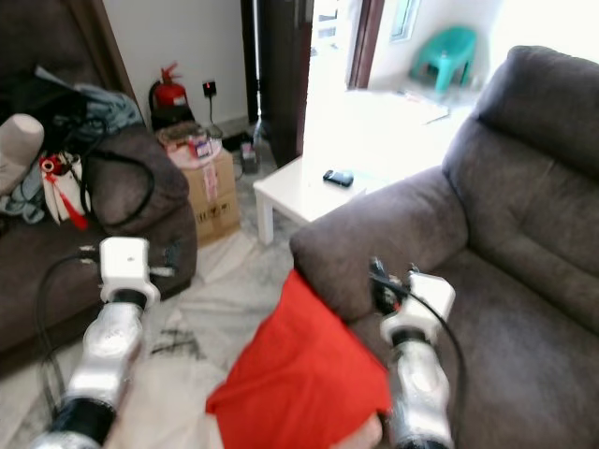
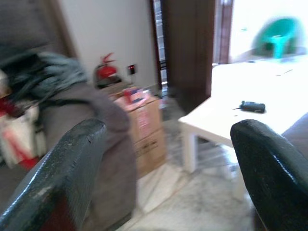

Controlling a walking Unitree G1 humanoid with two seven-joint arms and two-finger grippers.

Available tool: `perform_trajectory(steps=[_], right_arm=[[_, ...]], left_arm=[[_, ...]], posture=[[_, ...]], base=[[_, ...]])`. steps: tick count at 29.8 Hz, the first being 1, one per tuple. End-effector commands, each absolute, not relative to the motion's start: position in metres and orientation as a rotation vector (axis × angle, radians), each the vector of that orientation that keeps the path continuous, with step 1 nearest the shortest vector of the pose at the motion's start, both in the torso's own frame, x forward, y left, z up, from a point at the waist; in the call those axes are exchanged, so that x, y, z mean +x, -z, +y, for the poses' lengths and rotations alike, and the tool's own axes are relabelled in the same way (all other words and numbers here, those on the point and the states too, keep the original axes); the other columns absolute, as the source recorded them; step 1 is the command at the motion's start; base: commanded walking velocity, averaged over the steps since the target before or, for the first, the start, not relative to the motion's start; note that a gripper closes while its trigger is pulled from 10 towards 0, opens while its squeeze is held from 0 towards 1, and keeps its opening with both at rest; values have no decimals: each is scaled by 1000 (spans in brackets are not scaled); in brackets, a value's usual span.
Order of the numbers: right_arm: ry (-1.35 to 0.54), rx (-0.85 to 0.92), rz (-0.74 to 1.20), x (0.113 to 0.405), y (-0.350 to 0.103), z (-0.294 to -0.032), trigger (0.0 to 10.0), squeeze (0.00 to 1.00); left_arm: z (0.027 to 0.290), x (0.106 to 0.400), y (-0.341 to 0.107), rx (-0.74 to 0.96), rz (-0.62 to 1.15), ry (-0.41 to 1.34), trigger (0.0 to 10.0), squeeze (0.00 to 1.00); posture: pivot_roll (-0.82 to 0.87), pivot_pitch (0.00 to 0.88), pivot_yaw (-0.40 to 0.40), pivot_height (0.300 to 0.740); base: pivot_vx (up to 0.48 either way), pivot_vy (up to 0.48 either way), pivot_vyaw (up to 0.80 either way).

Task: Move the pillow to the sofa from floor

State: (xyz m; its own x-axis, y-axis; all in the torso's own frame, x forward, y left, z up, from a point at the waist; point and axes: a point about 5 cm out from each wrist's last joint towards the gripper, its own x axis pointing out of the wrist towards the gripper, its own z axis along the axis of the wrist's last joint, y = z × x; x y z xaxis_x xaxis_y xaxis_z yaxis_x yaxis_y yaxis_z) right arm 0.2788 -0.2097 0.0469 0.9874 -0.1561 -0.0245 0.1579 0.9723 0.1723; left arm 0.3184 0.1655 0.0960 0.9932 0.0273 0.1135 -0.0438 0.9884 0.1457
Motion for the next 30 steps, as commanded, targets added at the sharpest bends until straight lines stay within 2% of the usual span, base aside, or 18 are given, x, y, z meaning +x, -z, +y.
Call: perform_trajectory(steps=[1,4,12,23,30], right_arm=[[134,198,15,283,-48,-199,10000,0],[139,207,41,283,-45,-199,10000,0],[138,195,57,283,-43,-201,10000,0],[125,210,93,280,-34,-198,10000,0],[124,220,7,283,-47,-199,10000,0]], left_arm=[[177,319,-98,163,-105,-66,10000,0],[176,320,-98,160,-103,-55,10000,0],[169,319,-92,139,-62,11,10000,0],[163,313,-77,154,-2,57,10000,0],[165,317,-97,206,-97,5,10000,0]], posture=[[-10,0,-61,740],[-10,0,-61,740],[-4,0,-66,740],[-7,0,-60,740],[-2,0,-58,740]], base=[[259,0,0],[172,0,-190],[0,0,-761],[0,0,0],[0,0,0]])
